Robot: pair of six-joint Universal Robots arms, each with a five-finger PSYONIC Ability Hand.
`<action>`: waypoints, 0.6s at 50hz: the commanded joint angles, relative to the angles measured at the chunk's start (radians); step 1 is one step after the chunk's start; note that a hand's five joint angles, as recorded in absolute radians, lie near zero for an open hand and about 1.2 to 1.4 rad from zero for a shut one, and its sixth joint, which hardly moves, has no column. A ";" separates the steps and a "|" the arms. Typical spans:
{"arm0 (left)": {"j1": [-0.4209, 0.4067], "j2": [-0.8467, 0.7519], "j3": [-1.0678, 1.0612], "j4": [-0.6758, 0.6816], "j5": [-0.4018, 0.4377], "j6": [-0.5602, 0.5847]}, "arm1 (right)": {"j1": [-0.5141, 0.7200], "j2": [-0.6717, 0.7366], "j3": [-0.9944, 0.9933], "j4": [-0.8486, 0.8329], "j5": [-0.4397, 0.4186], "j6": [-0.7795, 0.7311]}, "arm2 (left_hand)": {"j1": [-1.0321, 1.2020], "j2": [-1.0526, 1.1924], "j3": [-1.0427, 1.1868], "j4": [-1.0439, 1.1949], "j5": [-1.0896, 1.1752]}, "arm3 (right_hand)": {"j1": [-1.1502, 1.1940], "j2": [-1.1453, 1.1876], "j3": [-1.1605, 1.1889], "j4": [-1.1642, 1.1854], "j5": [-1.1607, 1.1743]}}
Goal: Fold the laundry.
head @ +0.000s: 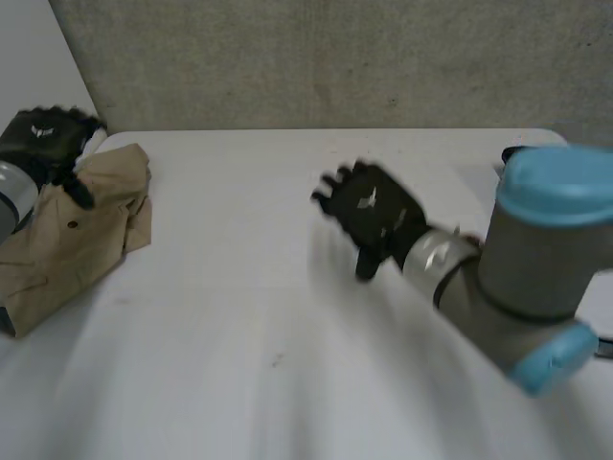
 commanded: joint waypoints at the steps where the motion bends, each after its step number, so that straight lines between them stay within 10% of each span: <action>1: 0.105 -0.280 0.169 0.015 -0.020 0.225 | 0.007 -0.027 0.182 -0.046 -0.017 -0.007 | -0.050 -0.036 -0.040 -0.032 -0.047 | -0.031 -0.050 -0.043 -0.063 -0.068; 8: 0.112 -0.455 0.280 0.105 -0.032 0.291 | 0.001 -0.048 0.263 -0.068 -0.026 -0.008 | 0.082 0.096 0.093 0.100 0.086 | -0.031 -0.050 -0.043 -0.063 -0.068; 12: 0.085 -0.469 0.288 0.115 -0.032 0.282 | -0.022 -0.051 0.285 -0.077 -0.026 -0.008 | 1.168 1.183 1.179 1.186 1.172 | -0.031 -0.050 -0.043 -0.063 -0.068; 20: -0.102 -0.314 0.236 0.125 -0.146 0.194 | -0.100 -0.094 0.302 -0.078 -0.025 -0.008 | 1.171 1.186 1.182 1.189 1.175 | -0.031 -0.050 -0.043 -0.063 -0.068; 30: -0.464 0.011 -0.048 0.116 -0.120 -0.262 | -0.183 -0.163 0.300 -0.080 -0.018 0.010 | 1.171 1.186 1.182 1.189 1.175 | -0.031 -0.050 -0.043 -0.063 -0.068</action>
